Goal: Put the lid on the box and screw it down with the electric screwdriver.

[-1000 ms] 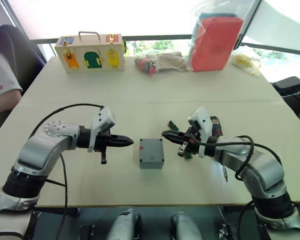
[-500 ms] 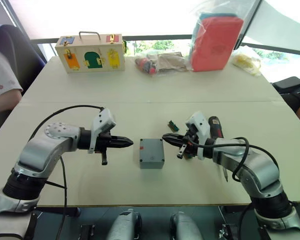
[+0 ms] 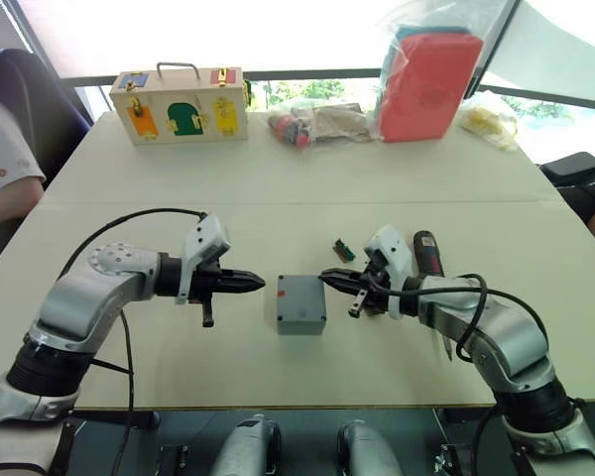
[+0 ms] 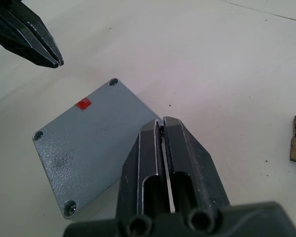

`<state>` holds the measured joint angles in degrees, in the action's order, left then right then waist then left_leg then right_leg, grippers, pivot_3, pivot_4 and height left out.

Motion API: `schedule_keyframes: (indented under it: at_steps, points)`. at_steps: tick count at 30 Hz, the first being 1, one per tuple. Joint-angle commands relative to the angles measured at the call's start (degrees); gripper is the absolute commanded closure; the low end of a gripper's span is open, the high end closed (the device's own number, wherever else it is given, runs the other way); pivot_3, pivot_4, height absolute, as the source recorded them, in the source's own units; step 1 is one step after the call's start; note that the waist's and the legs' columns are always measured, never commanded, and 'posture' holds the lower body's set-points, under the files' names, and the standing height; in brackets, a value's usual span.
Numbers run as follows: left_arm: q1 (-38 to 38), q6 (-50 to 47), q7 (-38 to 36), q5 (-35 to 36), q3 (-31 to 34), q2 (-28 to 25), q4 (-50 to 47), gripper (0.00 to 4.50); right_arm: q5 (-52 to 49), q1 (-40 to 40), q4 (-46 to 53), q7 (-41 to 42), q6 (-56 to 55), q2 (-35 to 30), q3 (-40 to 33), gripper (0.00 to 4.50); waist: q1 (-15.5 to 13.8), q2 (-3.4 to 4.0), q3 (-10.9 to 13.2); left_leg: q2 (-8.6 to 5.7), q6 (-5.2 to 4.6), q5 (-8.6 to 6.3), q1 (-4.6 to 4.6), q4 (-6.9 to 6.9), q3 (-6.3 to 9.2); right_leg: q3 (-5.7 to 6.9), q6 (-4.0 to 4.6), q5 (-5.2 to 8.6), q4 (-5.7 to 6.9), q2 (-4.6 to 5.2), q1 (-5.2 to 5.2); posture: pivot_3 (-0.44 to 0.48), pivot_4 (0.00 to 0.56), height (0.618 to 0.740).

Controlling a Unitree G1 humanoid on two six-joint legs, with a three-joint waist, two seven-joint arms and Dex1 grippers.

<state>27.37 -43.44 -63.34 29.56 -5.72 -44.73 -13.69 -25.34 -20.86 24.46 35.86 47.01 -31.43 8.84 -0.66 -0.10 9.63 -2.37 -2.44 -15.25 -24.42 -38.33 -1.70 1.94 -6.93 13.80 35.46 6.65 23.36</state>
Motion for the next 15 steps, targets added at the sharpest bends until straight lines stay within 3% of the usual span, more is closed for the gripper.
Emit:
schedule_keyframes:
  at_steps: [1, 3, 6, 12, 15]
  points:
    - [0.5, 0.2, 0.4, 0.9, 1.1, 0.1, -1.8, 4.50, 0.7, -1.4, -0.6, 0.6, -1.0, 0.1, 0.3, 4.48, 0.0, 0.00, 0.0, 0.00, 0.00, 0.00, 0.00, 0.00, 0.00, 0.00, 0.00, 0.00, 0.00, 0.00, 0.00, 0.000, 0.150, 0.740]
    - [0.5, 0.2, 0.5, 0.9, 1.1, 0.2, -1.9, 4.50, 0.9, -1.7, -1.0, 0.8, -1.2, 0.2, 0.4, 4.48, 0.0, 0.00, 0.0, 0.00, 0.00, 0.00, 0.00, 0.00, 0.00, 0.00, 0.00, 0.00, 0.00, 0.00, 0.00, 0.000, 0.150, 0.740]
    - [0.3, 0.2, 0.7, 1.0, 1.1, 0.3, -2.1, 4.50, 1.0, -2.4, -1.2, 0.8, -1.1, 0.4, 0.3, 3.83, 0.0, 0.00, 0.0, 0.00, 0.04, 0.02, 0.00, 0.00, 0.00, 0.00, 0.00, 0.00, 0.00, 0.00, 0.00, 0.000, 0.150, 0.740]
    - [0.3, 0.2, 1.0, 1.2, 1.1, 0.5, -2.1, 4.50, 0.2, -3.1, -0.5, 0.7, -0.2, 0.3, -0.9, 1.26, 0.0, 0.00, 0.0, 0.00, 0.06, 0.03, 0.00, 0.00, 0.00, 0.00, 0.00, 0.00, 0.00, 0.00, 0.00, 0.000, 0.150, 0.740]
    - [0.4, 0.3, 1.0, 1.4, 1.1, 0.6, -2.0, 4.50, -1.2, -3.4, 0.7, 0.8, 1.1, -0.1, -2.6, 1.26, 0.0, 0.00, 0.0, 0.00, 0.05, 0.03, 0.00, 0.00, 0.00, 0.00, 0.00, 0.00, 0.00, 0.00, 0.00, 0.000, 0.150, 0.740]
